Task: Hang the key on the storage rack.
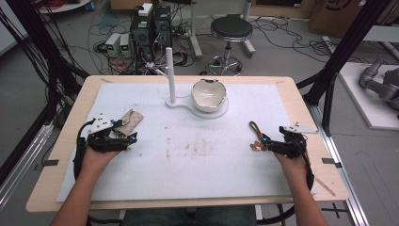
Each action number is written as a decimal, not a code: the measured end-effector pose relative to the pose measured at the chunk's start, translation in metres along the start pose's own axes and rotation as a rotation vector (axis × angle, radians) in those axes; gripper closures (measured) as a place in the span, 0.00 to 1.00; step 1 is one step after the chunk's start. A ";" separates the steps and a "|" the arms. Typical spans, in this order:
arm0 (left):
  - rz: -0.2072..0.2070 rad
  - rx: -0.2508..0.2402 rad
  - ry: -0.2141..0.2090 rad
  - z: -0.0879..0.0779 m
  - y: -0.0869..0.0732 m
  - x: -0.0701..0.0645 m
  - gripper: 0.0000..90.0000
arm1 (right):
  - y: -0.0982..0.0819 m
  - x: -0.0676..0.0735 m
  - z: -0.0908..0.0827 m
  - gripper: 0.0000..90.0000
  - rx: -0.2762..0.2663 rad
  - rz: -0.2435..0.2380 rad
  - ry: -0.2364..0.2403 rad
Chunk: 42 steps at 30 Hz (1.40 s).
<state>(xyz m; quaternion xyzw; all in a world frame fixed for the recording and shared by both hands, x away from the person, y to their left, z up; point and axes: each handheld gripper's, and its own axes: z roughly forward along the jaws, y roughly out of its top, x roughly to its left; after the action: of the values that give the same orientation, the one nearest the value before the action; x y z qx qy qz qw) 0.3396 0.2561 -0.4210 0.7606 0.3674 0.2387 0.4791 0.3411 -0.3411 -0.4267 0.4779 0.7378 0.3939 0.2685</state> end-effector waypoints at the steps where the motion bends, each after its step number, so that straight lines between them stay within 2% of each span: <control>1: 0.000 0.001 0.002 0.001 0.000 0.000 0.22 | 0.000 0.000 0.001 0.22 0.001 -0.002 0.001; 5: -0.005 0.009 0.006 0.004 0.000 0.000 0.22 | -0.001 0.001 0.003 0.22 0.019 -0.011 0.006; 11: -0.015 0.013 0.012 0.001 -0.002 0.000 0.22 | 0.000 0.001 -0.003 0.22 0.001 -0.013 -0.012; 17: -0.018 0.012 0.017 -0.002 -0.004 0.002 0.22 | 0.003 0.003 0.004 0.22 0.013 -0.017 -0.015; 21: -0.022 0.011 0.027 -0.005 -0.005 0.004 0.22 | 0.003 0.001 0.011 0.22 0.032 -0.014 -0.017; 24: -0.022 0.014 0.028 -0.004 -0.005 0.004 0.22 | 0.002 -0.004 0.018 0.22 0.064 0.010 0.017; 26: -0.018 0.018 0.023 -0.002 -0.005 0.004 0.22 | 0.001 -0.004 0.022 0.22 0.089 0.012 0.024; 35: -0.009 0.028 0.019 0.000 -0.004 0.003 0.22 | -0.001 -0.003 0.032 0.23 0.131 0.006 0.035; 38: -0.020 0.025 0.016 0.000 -0.005 0.003 0.22 | -0.002 -0.005 0.034 0.23 0.145 0.025 0.042; 42: -0.014 0.031 0.013 0.001 -0.005 0.001 0.22 | -0.003 -0.009 0.039 0.24 0.170 0.050 0.048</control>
<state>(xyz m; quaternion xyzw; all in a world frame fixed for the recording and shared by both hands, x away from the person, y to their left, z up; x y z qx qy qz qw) 0.3398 0.2578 -0.4257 0.7637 0.3794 0.2344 0.4668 0.3734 -0.3375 -0.4503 0.5076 0.7626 0.3479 0.1993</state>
